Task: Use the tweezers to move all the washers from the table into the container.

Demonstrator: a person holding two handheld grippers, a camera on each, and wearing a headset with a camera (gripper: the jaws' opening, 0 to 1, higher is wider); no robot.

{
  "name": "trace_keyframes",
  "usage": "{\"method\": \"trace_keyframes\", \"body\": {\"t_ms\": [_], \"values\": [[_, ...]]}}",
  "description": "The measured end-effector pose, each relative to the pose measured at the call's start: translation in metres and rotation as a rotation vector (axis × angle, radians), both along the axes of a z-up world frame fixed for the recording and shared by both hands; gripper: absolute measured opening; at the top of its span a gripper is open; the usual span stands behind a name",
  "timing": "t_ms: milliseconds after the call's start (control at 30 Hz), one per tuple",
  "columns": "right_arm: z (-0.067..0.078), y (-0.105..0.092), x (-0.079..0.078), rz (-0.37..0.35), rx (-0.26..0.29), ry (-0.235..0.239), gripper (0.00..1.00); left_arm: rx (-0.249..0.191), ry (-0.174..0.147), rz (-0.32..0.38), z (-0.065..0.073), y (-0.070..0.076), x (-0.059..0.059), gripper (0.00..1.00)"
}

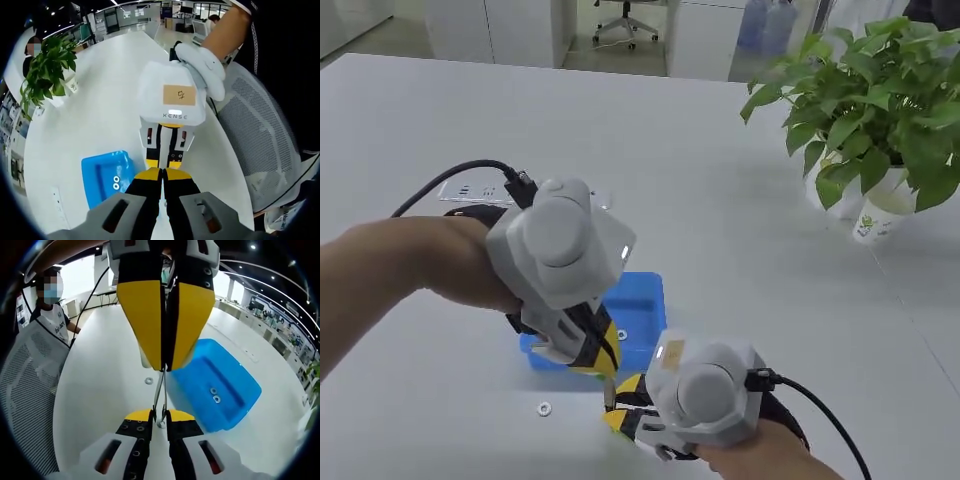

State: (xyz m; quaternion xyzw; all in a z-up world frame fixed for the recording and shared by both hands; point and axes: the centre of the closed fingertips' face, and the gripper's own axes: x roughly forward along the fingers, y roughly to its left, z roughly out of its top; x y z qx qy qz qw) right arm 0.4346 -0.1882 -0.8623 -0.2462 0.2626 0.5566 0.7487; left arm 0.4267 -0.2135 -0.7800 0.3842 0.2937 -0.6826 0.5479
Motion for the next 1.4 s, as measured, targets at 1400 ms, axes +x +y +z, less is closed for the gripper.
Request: {"method": "trace_keyframes", "body": {"t_ms": [1400], "values": [[-0.001,-0.005,0.001,-0.05,0.018,0.037,0.11,-0.011,0.003,-0.024,-0.001,-0.01,0.005,0.05]]}}
